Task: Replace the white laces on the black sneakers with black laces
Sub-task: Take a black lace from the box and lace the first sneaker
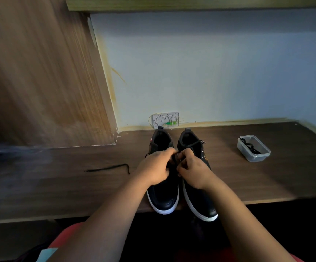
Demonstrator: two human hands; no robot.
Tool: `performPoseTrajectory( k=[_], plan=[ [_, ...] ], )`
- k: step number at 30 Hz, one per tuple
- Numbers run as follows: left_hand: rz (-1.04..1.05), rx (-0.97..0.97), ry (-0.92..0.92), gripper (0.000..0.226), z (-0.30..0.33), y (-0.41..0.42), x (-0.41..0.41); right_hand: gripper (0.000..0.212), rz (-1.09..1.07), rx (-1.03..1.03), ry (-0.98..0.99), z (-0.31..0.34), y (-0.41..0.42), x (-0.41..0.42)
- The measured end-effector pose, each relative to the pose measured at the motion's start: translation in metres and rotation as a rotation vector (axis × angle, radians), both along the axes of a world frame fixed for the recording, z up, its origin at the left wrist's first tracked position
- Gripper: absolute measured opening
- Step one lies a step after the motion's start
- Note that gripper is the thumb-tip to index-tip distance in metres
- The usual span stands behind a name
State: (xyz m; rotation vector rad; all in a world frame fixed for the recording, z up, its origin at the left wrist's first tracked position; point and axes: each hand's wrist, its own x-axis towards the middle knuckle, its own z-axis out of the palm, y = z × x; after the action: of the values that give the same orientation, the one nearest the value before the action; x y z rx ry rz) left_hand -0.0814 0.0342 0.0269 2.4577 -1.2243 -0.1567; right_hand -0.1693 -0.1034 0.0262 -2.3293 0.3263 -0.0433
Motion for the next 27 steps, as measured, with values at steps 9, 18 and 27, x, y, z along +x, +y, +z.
performPoseTrajectory(
  k=[9, 18, 27],
  plan=[
    [0.111, -0.167, 0.035, 0.034, -0.007, 0.005, 0.012, 0.030, -0.045, -0.137, -0.024, -0.001, 0.007, -0.004],
    [0.141, -0.564, 0.531, 0.025, 0.022, -0.012, -0.012, 0.014, 0.062, 0.733, -0.379, 0.040, 0.015, -0.018],
    [0.460, -0.992, 0.970, 0.029, 0.050, 0.020, 0.009, 0.011, -0.183, 0.983, -0.524, 0.046, -0.001, -0.021]
  ],
)
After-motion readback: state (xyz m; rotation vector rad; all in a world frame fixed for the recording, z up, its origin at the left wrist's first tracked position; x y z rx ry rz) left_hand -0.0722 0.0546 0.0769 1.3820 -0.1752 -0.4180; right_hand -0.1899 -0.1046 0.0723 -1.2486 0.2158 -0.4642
